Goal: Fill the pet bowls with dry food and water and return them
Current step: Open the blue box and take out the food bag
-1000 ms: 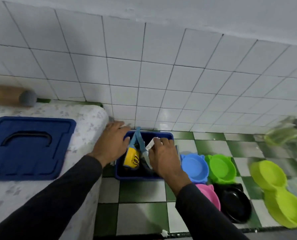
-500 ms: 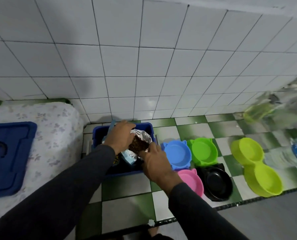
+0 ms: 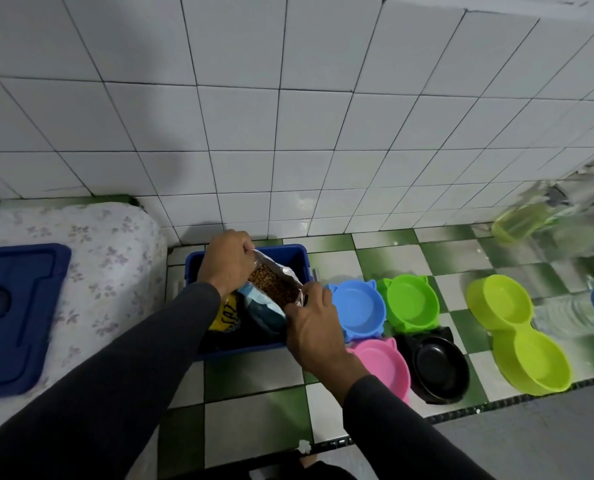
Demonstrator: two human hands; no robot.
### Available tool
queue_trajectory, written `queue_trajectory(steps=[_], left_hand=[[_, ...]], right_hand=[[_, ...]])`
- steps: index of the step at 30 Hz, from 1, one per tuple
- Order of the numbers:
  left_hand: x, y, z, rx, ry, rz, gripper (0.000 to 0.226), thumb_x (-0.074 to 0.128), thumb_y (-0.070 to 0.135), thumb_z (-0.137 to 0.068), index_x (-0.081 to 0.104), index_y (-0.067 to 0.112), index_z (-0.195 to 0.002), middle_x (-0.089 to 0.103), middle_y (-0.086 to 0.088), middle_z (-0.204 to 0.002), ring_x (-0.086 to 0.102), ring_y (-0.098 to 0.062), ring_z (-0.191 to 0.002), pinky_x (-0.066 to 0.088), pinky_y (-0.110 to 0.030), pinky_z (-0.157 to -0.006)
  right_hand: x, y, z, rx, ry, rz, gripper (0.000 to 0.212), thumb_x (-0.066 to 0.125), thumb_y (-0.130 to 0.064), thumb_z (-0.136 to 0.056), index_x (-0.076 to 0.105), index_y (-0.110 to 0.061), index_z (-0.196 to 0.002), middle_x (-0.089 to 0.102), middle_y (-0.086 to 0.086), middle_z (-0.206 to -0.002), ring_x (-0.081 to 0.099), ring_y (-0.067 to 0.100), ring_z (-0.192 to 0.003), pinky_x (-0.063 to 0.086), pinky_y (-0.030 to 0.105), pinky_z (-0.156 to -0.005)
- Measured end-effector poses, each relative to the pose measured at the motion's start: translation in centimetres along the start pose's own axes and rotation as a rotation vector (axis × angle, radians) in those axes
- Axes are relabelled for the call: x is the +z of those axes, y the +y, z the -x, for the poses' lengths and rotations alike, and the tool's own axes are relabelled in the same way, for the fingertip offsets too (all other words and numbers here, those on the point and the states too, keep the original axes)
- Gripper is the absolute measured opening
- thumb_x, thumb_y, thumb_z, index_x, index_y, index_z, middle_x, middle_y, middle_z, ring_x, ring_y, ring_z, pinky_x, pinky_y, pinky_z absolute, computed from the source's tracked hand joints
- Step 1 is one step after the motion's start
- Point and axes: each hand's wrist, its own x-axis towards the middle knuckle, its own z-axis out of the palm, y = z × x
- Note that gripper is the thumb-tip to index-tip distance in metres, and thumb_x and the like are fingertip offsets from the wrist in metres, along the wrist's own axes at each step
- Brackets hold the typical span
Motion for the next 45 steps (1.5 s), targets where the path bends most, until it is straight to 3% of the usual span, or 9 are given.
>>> queue_trajectory(steps=[3, 6, 10, 17, 22, 27, 31, 37, 45], left_hand=[[-0.2, -0.6, 0.1, 0.009, -0.001, -0.020, 0.017, 0.064, 0.002, -0.087, 0.067, 0.014, -0.075, 0.064, 0.000, -0.081, 0.062, -0.019, -0.077, 0.041, -0.026, -0.057], [-0.3, -0.6, -0.1, 0.080, -0.139, -0.073, 0.022, 0.062, -0.003, -0.088, 0.072, 0.016, -0.093, 0.063, -0.002, -0.097, 0.062, -0.022, -0.090, 0.052, -0.035, -0.076], [-0.8, 0.3, -0.5, 0.192, -0.237, -0.222, 0.011, 0.070, 0.014, -0.092, 0.077, 0.023, -0.094, 0.057, 0.002, -0.097, 0.058, -0.020, -0.091, 0.049, -0.037, -0.079], [-1.2, 0.2, -0.9, 0.177, -0.173, -0.162, 0.007, 0.074, 0.019, -0.092, 0.076, 0.020, -0.086, 0.059, 0.003, -0.091, 0.057, -0.019, -0.088, 0.048, -0.037, -0.079], [-0.6, 0.2, -0.6, 0.132, -0.130, -0.101, 0.010, 0.074, 0.014, -0.091, 0.072, 0.019, -0.082, 0.060, 0.003, -0.086, 0.059, -0.019, -0.085, 0.046, -0.032, -0.075], [-1.3, -0.4, -1.2, 0.005, -0.180, -0.053, 0.018, 0.079, 0.009, -0.081, 0.066, 0.021, -0.078, 0.065, 0.007, -0.084, 0.064, -0.016, -0.078, 0.044, -0.023, -0.057], [-1.9, -1.0, -1.6, -0.100, -0.202, 0.055, 0.028, 0.071, -0.008, -0.081, 0.069, 0.018, -0.070, 0.072, -0.005, -0.079, 0.073, -0.026, -0.066, 0.064, -0.042, -0.061], [-2.3, -1.4, -1.5, -0.202, -0.178, 0.179, 0.025, 0.073, -0.009, -0.086, 0.071, 0.012, -0.073, 0.073, -0.011, -0.086, 0.076, -0.024, -0.071, 0.066, -0.042, -0.067], [-4.2, -1.1, -0.5, -0.276, -0.087, 0.581, 0.014, 0.064, 0.000, -0.095, 0.075, 0.009, -0.098, 0.074, -0.013, -0.098, 0.072, -0.024, -0.083, 0.062, -0.035, -0.074]], right_hand=[[-0.2, -0.6, 0.2, 0.080, -0.046, -0.085, 0.033, 0.071, -0.041, -0.079, 0.074, -0.018, -0.102, 0.043, 0.019, -0.135, 0.044, 0.039, -0.118, 0.050, 0.044, -0.096], [-0.9, -1.6, -0.6, 0.135, -0.161, -0.129, 0.054, 0.064, -0.062, -0.083, 0.072, -0.017, -0.111, 0.047, 0.012, -0.123, 0.046, 0.031, -0.113, 0.047, 0.039, -0.096], [-0.7, -2.0, -1.4, 0.161, -0.199, -0.185, 0.027, 0.069, -0.025, -0.088, 0.070, -0.011, -0.111, 0.048, 0.008, -0.119, 0.052, 0.028, -0.107, 0.050, 0.038, -0.095], [-0.9, -2.7, -1.9, 0.314, -0.157, -0.425, 0.049, 0.074, -0.008, -0.081, 0.040, -0.022, -0.112, 0.061, 0.006, -0.112, 0.059, 0.025, -0.104, 0.057, 0.038, -0.086], [-0.8, -3.4, -1.8, 0.344, -0.189, -0.275, 0.078, 0.078, -0.060, -0.073, 0.043, -0.016, -0.127, 0.046, 0.009, -0.123, 0.049, 0.025, -0.113, 0.048, 0.036, -0.095], [-1.2, -3.1, -2.5, 0.399, -0.305, -0.218, 0.052, 0.075, -0.034, -0.087, 0.050, -0.010, -0.128, 0.059, 0.013, -0.124, 0.063, 0.028, -0.109, 0.054, 0.036, -0.089], [-1.6, -3.5, -2.6, 0.342, -0.344, -0.266, 0.041, 0.075, -0.025, -0.089, 0.061, -0.013, -0.125, 0.069, 0.010, -0.117, 0.068, 0.028, -0.106, 0.057, 0.038, -0.089], [-2.2, -3.1, -2.5, 0.356, -0.284, -0.398, 0.034, 0.071, -0.012, -0.089, 0.060, -0.014, -0.122, 0.069, 0.008, -0.117, 0.066, 0.026, -0.108, 0.057, 0.033, -0.088], [-5.1, -2.7, -2.9, 0.428, -0.146, -0.467, 0.021, 0.058, -0.001, -0.084, 0.066, -0.015, -0.097, 0.066, 0.002, -0.086, 0.062, 0.022, -0.080, 0.049, 0.026, -0.069]])
